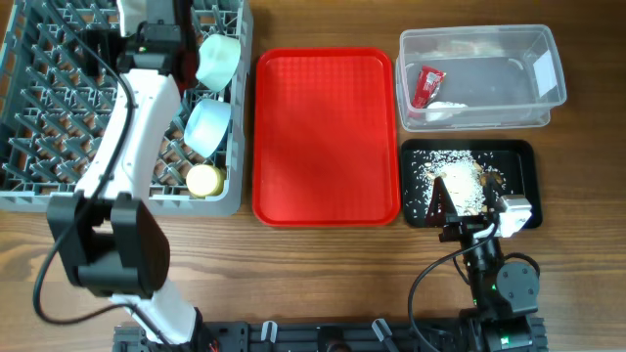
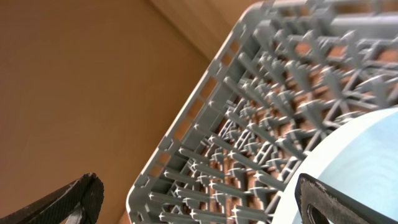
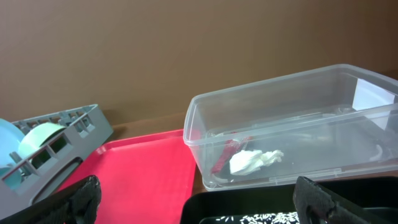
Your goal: Sort waste into correct bins and load items into the dishwasher rack
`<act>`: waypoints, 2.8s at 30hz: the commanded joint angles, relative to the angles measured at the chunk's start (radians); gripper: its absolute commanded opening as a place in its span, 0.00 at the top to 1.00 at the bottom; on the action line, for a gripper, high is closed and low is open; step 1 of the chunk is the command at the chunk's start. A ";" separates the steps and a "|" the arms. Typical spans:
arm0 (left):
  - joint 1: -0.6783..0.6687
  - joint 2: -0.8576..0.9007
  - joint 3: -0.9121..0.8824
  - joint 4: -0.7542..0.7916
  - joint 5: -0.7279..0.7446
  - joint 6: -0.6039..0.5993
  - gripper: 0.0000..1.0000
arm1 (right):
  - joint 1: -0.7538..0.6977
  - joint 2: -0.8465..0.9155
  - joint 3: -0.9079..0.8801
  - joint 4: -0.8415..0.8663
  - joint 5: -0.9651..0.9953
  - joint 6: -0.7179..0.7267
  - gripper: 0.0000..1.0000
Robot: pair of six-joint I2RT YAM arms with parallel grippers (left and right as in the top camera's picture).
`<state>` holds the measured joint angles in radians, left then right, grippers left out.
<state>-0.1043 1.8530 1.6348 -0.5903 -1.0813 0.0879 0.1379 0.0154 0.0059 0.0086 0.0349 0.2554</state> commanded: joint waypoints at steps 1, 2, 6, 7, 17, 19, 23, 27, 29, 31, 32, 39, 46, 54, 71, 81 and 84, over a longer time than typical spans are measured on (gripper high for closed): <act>-0.097 -0.193 0.002 -0.039 -0.032 -0.085 0.00 | -0.007 -0.011 -0.001 0.005 0.017 -0.017 0.00; -0.119 -0.227 0.002 -0.061 -0.015 -0.105 0.00 | -0.007 -0.011 -0.001 0.005 0.017 -0.017 0.00; -0.217 -0.387 0.002 -0.196 0.205 -0.208 0.00 | -0.007 -0.011 -0.001 0.005 0.017 -0.017 0.00; -0.237 -0.425 0.002 -0.233 0.273 -0.241 0.00 | -0.007 -0.011 -0.001 0.005 0.017 -0.017 0.00; -0.346 -0.751 0.002 -0.550 0.560 -0.414 0.00 | -0.007 -0.011 -0.001 0.005 0.017 -0.016 0.00; -0.360 -0.803 0.002 -0.596 0.648 -0.428 0.00 | -0.007 -0.011 -0.001 0.006 0.017 -0.017 0.00; -0.378 -0.899 0.002 -0.635 1.021 -0.488 0.00 | -0.007 -0.011 -0.001 0.005 0.017 -0.016 0.00; -0.378 -0.983 0.002 -0.739 1.030 -0.406 0.00 | -0.007 -0.011 -0.001 0.005 0.017 -0.016 0.00; -0.378 -1.015 0.002 -0.775 1.023 -0.406 0.00 | -0.007 -0.011 -0.001 0.006 0.018 -0.016 0.00; -0.378 -1.037 0.000 -0.792 0.953 -0.454 0.00 | -0.007 -0.011 -0.001 0.006 0.017 -0.017 0.00; -0.378 -1.044 -0.001 -0.795 0.898 -0.513 0.00 | -0.007 -0.011 -0.001 0.005 0.017 -0.016 0.00; -0.346 -1.124 -0.180 -0.617 0.735 -0.694 0.00 | -0.007 -0.011 -0.001 0.006 0.017 -0.017 0.00; -0.169 -1.374 -0.643 -0.186 0.880 -0.695 0.00 | -0.007 -0.011 -0.001 0.006 0.017 -0.016 0.00; 0.014 -1.687 -1.044 0.047 0.999 -0.695 0.00 | -0.007 -0.011 -0.001 0.005 0.017 -0.017 0.00; 0.093 -1.850 -1.469 0.330 0.997 -0.700 0.00 | -0.007 -0.011 -0.001 0.005 0.017 -0.016 0.00; 0.093 -1.850 -1.629 0.528 1.013 -0.702 0.00 | -0.007 -0.011 -0.001 0.005 0.017 -0.016 0.00; 0.093 -1.850 -1.629 0.528 1.013 -0.702 0.00 | -0.007 -0.011 -0.001 0.005 0.017 -0.017 0.00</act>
<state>-0.0174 0.0135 0.0158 -0.0738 -0.0792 -0.6083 0.1379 0.0154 0.0063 0.0086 0.0349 0.2550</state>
